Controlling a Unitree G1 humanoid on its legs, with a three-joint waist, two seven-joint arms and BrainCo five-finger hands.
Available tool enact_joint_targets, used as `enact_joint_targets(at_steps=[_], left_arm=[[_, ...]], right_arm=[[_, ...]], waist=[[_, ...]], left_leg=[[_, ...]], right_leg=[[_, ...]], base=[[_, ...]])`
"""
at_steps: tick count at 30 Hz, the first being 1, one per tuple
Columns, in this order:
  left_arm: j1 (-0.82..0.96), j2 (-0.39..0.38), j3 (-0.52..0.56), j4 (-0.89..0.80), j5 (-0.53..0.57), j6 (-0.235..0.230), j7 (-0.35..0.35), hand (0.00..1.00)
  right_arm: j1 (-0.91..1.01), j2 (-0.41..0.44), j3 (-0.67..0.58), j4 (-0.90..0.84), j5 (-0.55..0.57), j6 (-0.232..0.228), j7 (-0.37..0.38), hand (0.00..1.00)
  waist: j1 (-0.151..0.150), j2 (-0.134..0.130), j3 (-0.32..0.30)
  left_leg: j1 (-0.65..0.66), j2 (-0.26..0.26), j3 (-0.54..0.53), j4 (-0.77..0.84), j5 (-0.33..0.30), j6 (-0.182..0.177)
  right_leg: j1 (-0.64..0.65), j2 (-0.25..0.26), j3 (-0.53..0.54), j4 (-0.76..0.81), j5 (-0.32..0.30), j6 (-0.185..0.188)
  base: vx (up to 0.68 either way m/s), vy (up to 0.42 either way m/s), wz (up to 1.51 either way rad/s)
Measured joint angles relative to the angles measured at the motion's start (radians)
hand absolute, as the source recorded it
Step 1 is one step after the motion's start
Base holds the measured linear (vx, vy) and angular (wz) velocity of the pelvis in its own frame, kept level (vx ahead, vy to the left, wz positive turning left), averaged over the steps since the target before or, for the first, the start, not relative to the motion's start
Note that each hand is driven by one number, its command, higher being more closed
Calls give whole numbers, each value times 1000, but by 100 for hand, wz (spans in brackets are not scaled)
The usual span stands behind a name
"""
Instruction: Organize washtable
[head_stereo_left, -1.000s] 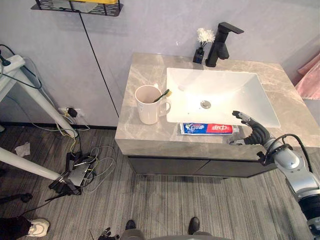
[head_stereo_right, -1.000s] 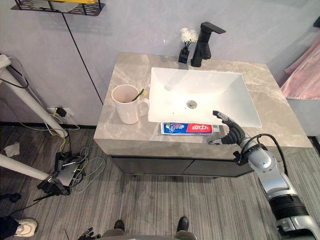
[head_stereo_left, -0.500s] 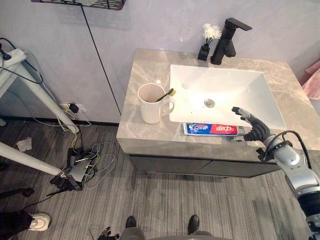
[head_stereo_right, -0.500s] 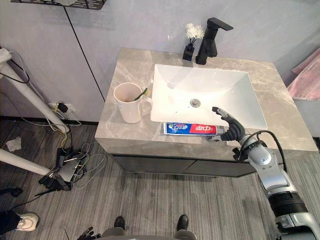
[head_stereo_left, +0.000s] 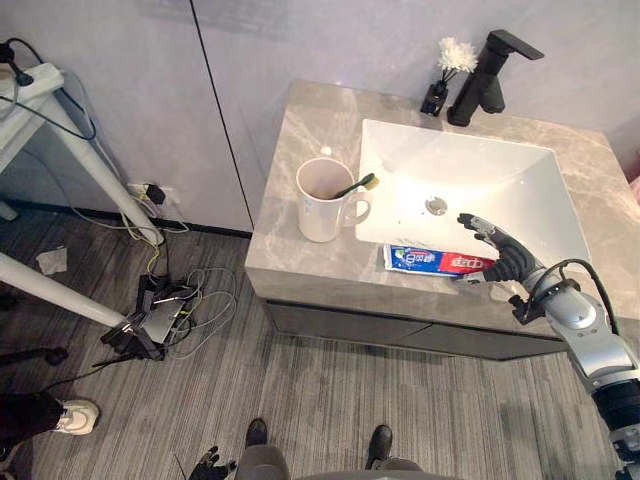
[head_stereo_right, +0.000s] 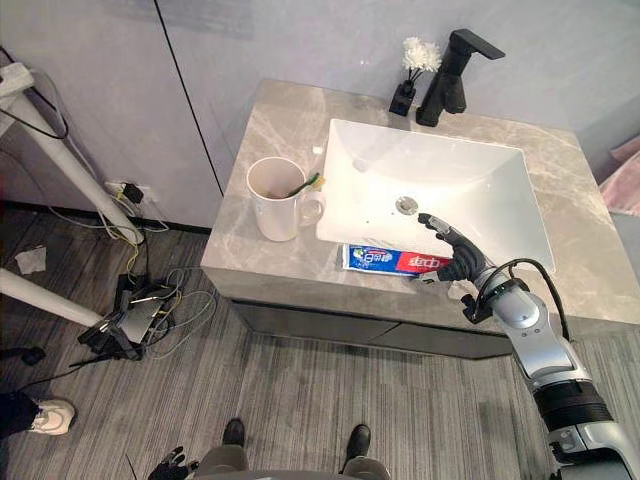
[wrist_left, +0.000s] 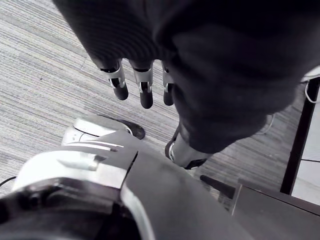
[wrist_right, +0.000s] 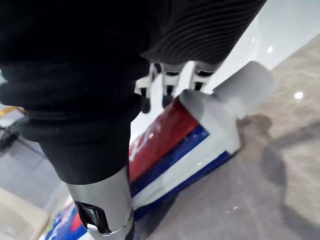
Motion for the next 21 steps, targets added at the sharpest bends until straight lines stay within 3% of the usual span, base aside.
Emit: enact_joint_targets(at_steps=[21], left_arm=[[-1,14,-24,-4,-10,-1,-14,0]], right_arm=[[-14,0,21,-1,-8,2,-2,100]], waist=[[1,-8,6]], left_leg=[[4,0,-22,-2,4,-1]], right_leg=[[16,0,-21,0,0,0]], base=[[1,-3,2]])
